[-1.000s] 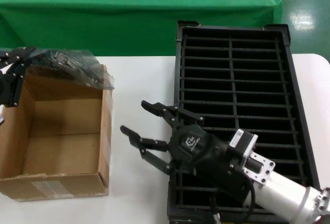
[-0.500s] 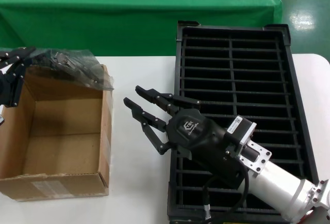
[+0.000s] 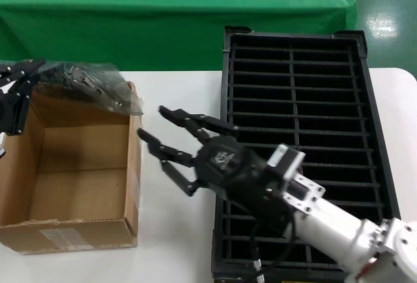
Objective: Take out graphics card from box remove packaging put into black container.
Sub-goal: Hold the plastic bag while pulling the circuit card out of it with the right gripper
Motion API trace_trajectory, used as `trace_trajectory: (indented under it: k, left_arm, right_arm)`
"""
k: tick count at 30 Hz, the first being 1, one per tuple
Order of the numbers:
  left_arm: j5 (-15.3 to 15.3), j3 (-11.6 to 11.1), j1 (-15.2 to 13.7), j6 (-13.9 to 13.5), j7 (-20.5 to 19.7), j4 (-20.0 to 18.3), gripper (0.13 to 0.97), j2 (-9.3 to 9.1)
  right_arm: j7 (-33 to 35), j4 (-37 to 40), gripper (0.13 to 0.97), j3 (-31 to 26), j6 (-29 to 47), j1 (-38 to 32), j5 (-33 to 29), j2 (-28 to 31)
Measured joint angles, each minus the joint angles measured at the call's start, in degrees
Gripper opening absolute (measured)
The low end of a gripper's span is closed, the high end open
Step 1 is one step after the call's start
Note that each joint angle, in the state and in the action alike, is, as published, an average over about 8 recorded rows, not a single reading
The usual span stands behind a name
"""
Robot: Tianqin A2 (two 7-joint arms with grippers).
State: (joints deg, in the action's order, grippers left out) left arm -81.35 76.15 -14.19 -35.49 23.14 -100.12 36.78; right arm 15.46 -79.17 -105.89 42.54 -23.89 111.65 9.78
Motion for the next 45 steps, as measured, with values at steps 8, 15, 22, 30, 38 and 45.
trace_trajectory:
  k: [8, 15, 22, 30, 38, 45]
  left_arm:
    - [0.0, 0.0, 0.0, 0.0, 0.0, 0.0, 0.139, 0.0]
    - [0.0, 0.0, 0.0, 0.0, 0.0, 0.0, 0.139, 0.0]
    - [0.0, 0.0, 0.0, 0.0, 0.0, 0.0, 0.139, 0.0]
    - [0.0, 0.0, 0.0, 0.0, 0.0, 0.0, 0.139, 0.0]
    - [0.0, 0.0, 0.0, 0.0, 0.0, 0.0, 0.139, 0.0]
    - [0.0, 0.0, 0.0, 0.0, 0.0, 0.0, 0.139, 0.0]
  right_arm:
    - [4.66, 7.41, 0.32, -1.74, 3.83, -5.93, 0.18, -3.7]
    - [7.39, 12.56, 0.275, -1.68, 6.3, -9.68, 0.35, -4.04]
    - [8.4, 15.04, 0.225, -1.02, 7.95, -11.78, 0.74, -3.11]
    - [10.38, 19.91, 0.161, -1.18, 9.68, -15.16, 0.9, -4.25]
    - [13.17, 26.08, 0.136, -1.29, 11.23, -18.63, 1.17, -6.38]
    - [15.42, 31.54, 0.135, -1.07, 12.59, -21.74, 1.5, -7.79]
